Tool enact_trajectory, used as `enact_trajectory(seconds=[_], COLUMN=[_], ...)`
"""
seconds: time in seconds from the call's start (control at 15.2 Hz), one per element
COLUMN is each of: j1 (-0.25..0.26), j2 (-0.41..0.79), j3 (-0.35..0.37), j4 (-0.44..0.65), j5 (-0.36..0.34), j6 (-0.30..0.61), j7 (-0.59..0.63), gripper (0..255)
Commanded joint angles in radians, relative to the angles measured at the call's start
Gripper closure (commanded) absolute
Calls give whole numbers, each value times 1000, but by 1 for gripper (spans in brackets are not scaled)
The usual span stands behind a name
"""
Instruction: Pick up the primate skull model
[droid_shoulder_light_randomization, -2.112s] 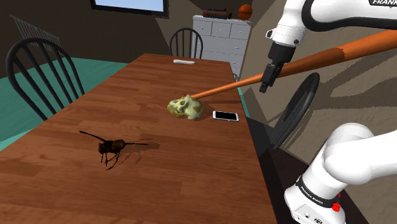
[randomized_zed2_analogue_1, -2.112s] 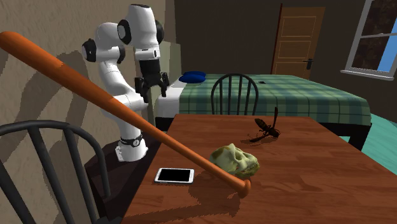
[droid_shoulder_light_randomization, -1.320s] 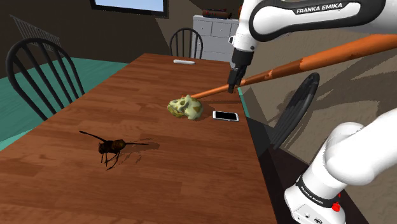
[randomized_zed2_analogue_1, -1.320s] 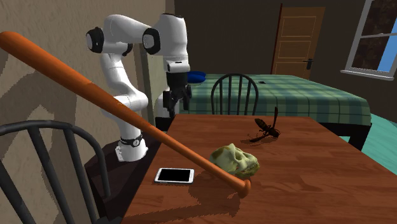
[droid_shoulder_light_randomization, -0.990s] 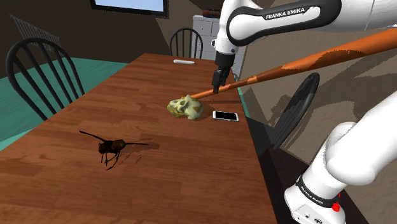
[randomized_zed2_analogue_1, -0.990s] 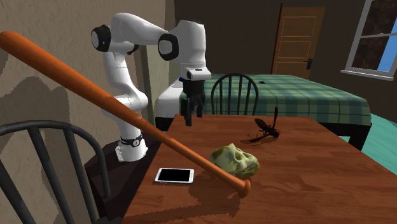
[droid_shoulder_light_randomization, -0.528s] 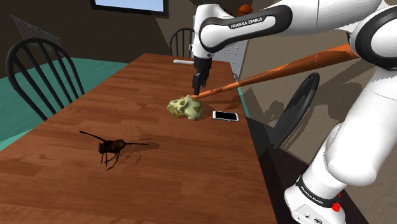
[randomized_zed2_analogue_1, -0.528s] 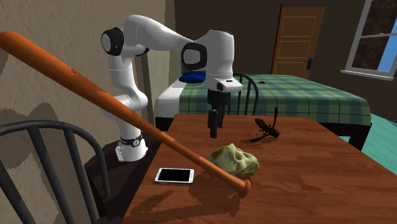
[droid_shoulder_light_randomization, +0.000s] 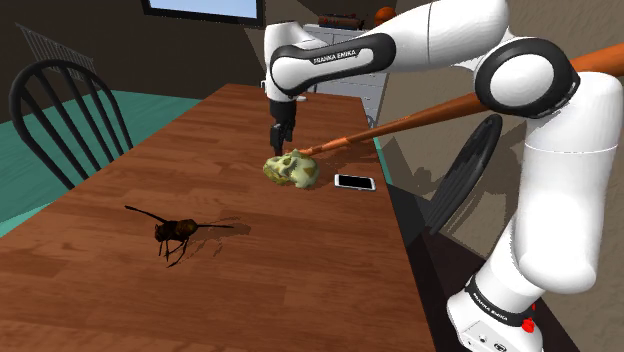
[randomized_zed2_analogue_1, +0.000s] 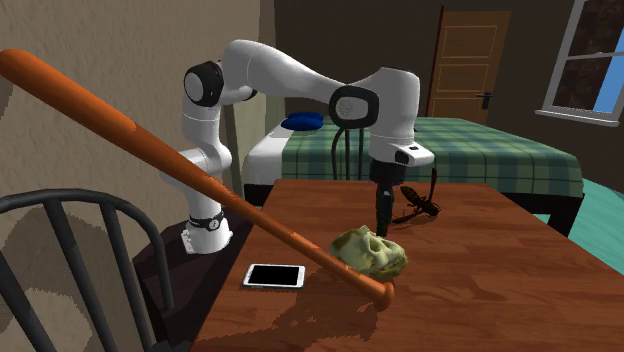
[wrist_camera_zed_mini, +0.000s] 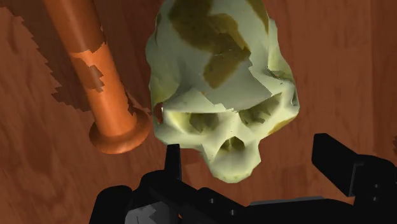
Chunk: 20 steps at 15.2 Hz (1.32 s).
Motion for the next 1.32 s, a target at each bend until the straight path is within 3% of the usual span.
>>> enact_trajectory(seconds=[0.0,0.2,0.79,0.86,1.25], j1=[16,39,36,36,37], j2=[96,203,219,219,221], j3=[4,6,3,3,4], j4=[118,258,182,180,184], j5=[-19,-38,-43,-43,-43], j6=[-26,-64,27,29,27], j7=[-9,-21,-12,-12,-11], gripper=[0,0,0,255,255])
